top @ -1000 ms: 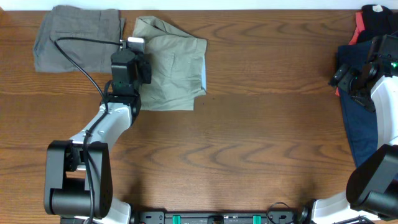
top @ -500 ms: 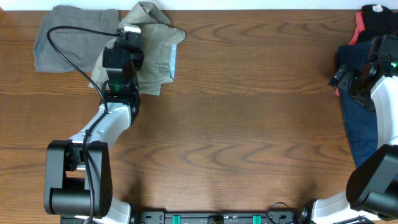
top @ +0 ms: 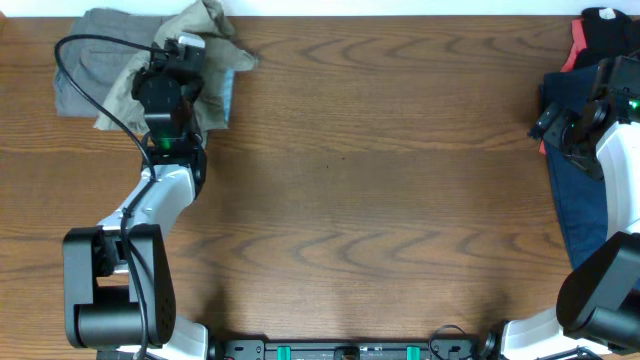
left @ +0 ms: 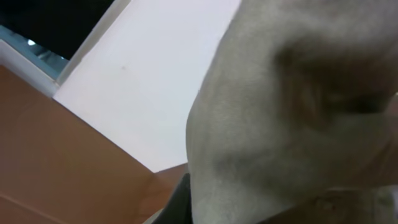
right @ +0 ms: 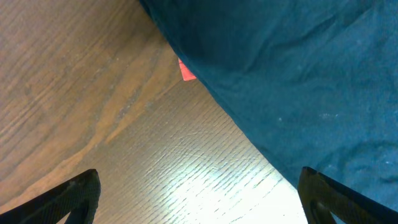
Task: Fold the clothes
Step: 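Place the shorts onto the grey garment stack and release the left gripper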
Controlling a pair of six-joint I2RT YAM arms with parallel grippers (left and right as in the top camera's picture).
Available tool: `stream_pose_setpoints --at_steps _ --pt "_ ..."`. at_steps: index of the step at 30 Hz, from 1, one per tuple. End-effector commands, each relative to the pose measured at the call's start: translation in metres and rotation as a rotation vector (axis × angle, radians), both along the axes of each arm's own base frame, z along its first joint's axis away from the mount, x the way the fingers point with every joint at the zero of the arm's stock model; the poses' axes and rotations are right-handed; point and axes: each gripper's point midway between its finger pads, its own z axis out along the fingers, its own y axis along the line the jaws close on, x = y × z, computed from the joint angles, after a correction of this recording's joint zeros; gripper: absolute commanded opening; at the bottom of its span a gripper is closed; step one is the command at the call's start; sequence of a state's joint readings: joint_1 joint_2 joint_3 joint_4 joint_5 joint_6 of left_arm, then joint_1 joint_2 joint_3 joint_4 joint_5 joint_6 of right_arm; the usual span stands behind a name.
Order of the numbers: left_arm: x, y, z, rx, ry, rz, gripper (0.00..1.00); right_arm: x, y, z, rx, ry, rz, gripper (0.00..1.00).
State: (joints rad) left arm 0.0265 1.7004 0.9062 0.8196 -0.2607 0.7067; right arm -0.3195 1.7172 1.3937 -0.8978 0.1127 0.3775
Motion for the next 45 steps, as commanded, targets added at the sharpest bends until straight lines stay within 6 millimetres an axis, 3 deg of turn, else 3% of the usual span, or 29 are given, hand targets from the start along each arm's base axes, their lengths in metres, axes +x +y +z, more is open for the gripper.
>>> stream_pose_setpoints --at_steps 1,15,23,34,36,38,39,40,45 --pt "0.010 0.010 0.024 0.045 -0.050 0.011 0.07 -0.001 -0.002 0.004 -0.017 -0.004 0.008 0.99" --pt "0.031 0.045 0.039 0.091 -0.086 0.059 0.09 -0.001 -0.002 0.004 -0.017 -0.004 0.008 0.99" --pt "0.050 0.055 -0.004 0.193 0.022 0.037 0.15 -0.001 -0.002 0.004 -0.017 -0.003 0.008 0.99" --pt "0.064 0.104 -0.042 0.207 0.066 0.155 0.17 -0.001 -0.002 0.004 -0.017 -0.003 0.008 0.99" --pt "0.063 0.111 -0.046 0.205 0.074 0.167 0.27 -0.001 -0.002 0.004 -0.017 -0.004 0.008 0.99" --pt "0.062 0.113 -0.045 0.205 0.073 0.171 0.53 -0.001 -0.002 0.004 -0.016 -0.004 0.008 0.99" --pt "0.062 0.113 -0.043 0.206 0.068 0.172 0.68 -0.001 -0.002 0.004 -0.017 -0.004 0.008 0.99" --pt "0.062 0.113 -0.042 0.206 0.066 0.173 0.98 -0.001 -0.002 0.004 -0.017 -0.003 0.008 0.99" --pt "0.055 0.118 -0.037 0.132 0.030 0.259 0.98 -0.001 -0.002 0.004 -0.017 -0.003 0.008 0.99"
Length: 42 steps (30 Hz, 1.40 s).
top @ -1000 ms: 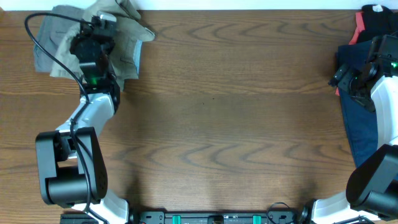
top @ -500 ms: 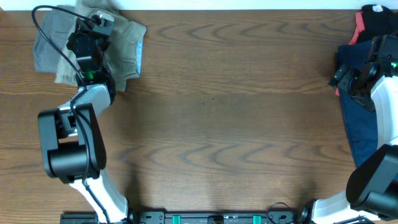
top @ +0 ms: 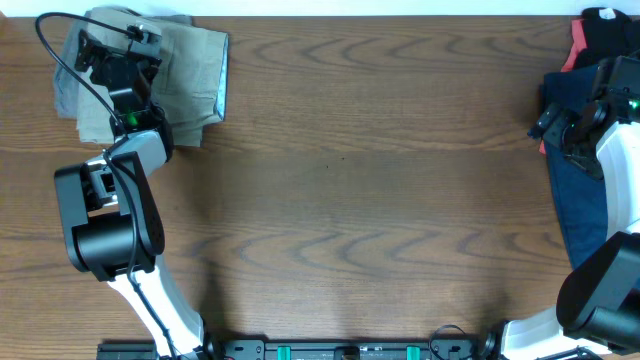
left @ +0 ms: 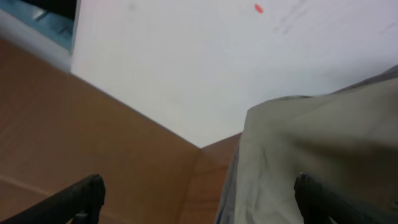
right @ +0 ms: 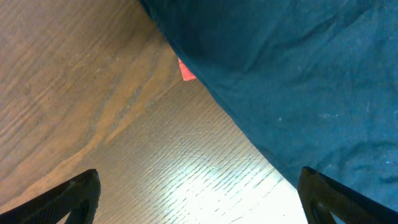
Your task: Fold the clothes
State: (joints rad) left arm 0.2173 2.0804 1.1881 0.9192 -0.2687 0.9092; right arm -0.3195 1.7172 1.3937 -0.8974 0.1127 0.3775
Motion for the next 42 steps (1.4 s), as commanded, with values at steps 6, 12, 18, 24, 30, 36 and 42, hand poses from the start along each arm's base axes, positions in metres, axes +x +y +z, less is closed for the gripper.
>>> stream_pose_setpoints --at_steps 6,12,18,24,30,36,42 --pt "-0.006 -0.006 -0.018 -0.099 0.045 0.126 0.98 -0.001 -0.002 0.004 -0.016 -0.003 0.008 0.99" --pt "-0.022 -0.032 -0.086 -0.125 0.365 0.099 0.98 -0.001 -0.002 0.004 -0.017 -0.003 0.008 0.99" --pt "-0.023 -0.049 -0.080 -0.277 0.281 0.119 0.98 -0.001 -0.002 0.004 -0.016 -0.003 0.008 0.99" --pt "-0.025 -0.073 -0.021 -0.481 0.068 0.119 0.98 -0.001 -0.002 0.004 -0.017 -0.003 0.008 0.99" --pt "-0.061 -0.095 0.030 -0.592 0.060 0.126 0.98 -0.001 -0.002 0.004 -0.017 -0.003 0.008 0.99" --pt "-0.144 -0.108 0.054 -0.933 0.050 0.277 0.98 -0.001 -0.002 0.004 -0.017 -0.003 0.008 0.99" --pt "-0.194 -0.135 0.070 -1.280 0.011 0.319 0.98 -0.001 -0.002 0.004 -0.017 -0.003 0.008 0.99"
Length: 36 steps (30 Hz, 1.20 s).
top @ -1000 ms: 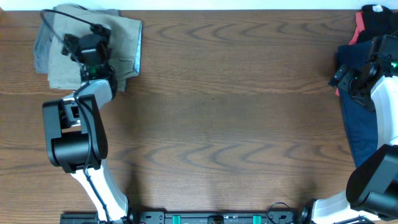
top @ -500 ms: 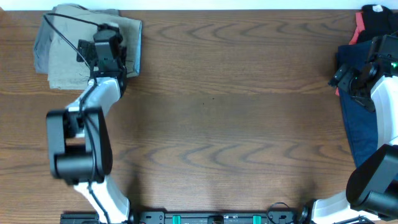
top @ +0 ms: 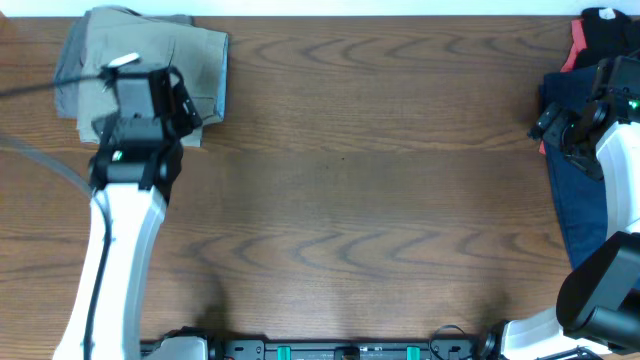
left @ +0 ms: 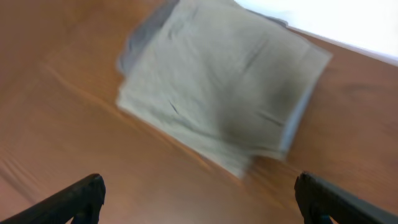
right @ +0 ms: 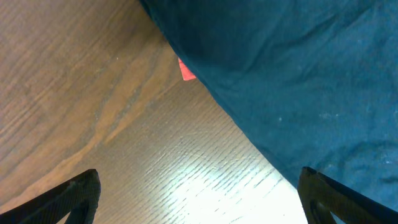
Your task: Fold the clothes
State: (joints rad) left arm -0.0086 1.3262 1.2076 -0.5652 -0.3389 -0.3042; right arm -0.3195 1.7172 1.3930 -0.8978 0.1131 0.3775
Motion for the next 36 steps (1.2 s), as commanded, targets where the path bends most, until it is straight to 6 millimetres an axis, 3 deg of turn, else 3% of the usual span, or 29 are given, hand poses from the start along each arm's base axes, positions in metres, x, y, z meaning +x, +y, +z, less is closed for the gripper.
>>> stream_pose_setpoints --at_steps 1,7,14,20,24,36 --pt "-0.015 -0.025 0.010 -0.276 -0.085 0.053 0.98 0.000 -0.002 0.004 -0.016 -0.004 0.008 0.99" --pt "-0.075 -0.049 0.014 -0.346 0.018 -0.032 0.98 0.000 -0.002 0.004 -0.017 -0.005 0.008 0.99" --pt "-0.134 -0.094 0.009 -0.444 0.117 -0.202 0.98 0.000 -0.002 0.004 -0.016 -0.005 0.008 0.99" --pt "-0.187 -0.098 -0.016 -0.457 0.334 -0.198 0.98 0.000 -0.002 0.004 -0.017 -0.005 0.008 0.99" --pt "-0.200 -0.096 -0.023 -0.454 0.393 -0.183 0.98 0.000 -0.002 0.004 -0.017 -0.005 0.008 0.99" --pt "-0.201 -0.096 -0.024 -0.439 0.406 -0.203 0.98 0.000 -0.002 0.004 -0.017 -0.005 0.008 0.99"
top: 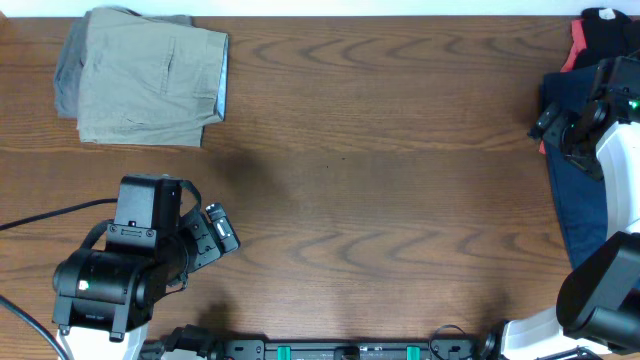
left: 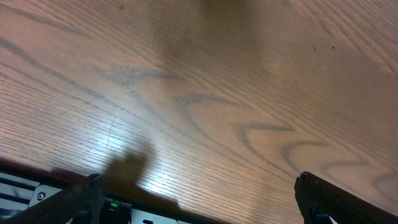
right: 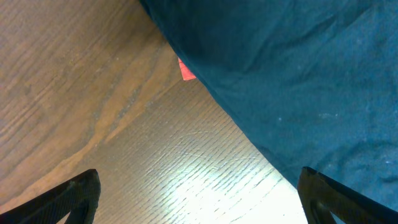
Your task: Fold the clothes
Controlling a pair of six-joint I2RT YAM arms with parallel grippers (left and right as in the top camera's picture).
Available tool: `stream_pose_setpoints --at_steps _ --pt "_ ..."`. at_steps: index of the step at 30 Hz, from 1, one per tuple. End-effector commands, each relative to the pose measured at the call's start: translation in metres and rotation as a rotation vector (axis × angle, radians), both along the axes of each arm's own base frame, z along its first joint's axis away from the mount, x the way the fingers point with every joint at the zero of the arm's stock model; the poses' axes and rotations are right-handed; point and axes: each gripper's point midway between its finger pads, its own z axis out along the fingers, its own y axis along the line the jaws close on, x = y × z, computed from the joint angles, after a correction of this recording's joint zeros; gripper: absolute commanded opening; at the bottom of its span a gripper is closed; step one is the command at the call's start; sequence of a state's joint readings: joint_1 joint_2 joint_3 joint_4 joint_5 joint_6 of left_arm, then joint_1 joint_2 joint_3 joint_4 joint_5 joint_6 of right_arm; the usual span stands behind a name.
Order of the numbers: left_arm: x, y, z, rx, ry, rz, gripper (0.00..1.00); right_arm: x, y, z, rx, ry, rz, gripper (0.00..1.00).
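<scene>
A khaki garment [top: 145, 75] lies folded flat as a rectangle in the far left corner of the table, with a grey layer showing at its left edge. My left gripper [top: 218, 238] hangs over the near left of the table, far from it, open over bare wood [left: 205, 93] with its fingertips [left: 84, 198] wide apart. My right gripper [top: 553, 122] is open at the left edge of a dark blue garment [right: 292, 74], nothing between its fingers [right: 78, 196].
The blue garment [top: 578, 205] runs along the table's right edge. A black garment [top: 610, 30] over a red one [top: 572, 55] lies in the far right corner; a red scrap [right: 186, 70] peeks from under the blue cloth. The table's front edge [left: 74, 180] is close under the left gripper.
My left arm was over the near edge of the folded khaki garment and is now pulled back to the near left of the table. The garment and the right arm have not moved.
My left gripper first held a raised, crumpled flap of the khaki garment. Then the garment lay flat and folded with the gripper open at its far left. After that the arm stood over its near edge, and now it is well away.
</scene>
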State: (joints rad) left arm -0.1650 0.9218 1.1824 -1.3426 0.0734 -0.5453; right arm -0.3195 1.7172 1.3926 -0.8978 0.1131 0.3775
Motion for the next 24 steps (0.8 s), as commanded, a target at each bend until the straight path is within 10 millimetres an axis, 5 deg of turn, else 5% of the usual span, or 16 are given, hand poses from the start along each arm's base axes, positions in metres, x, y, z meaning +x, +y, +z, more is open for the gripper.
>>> stream_pose_setpoints --at_steps 1,15,24 --pt "-0.002 -0.001 -0.005 0.004 0.019 -0.021 0.98 0.000 -0.002 0.005 -0.017 -0.005 0.008 0.99" --pt "0.023 -0.004 -0.054 0.077 -0.421 -0.213 0.98 0.000 -0.002 0.005 -0.017 -0.005 0.008 0.99" --pt "0.036 0.024 -0.061 0.139 -0.781 -0.080 0.98 0.000 -0.002 0.004 -0.016 -0.005 0.008 0.99"
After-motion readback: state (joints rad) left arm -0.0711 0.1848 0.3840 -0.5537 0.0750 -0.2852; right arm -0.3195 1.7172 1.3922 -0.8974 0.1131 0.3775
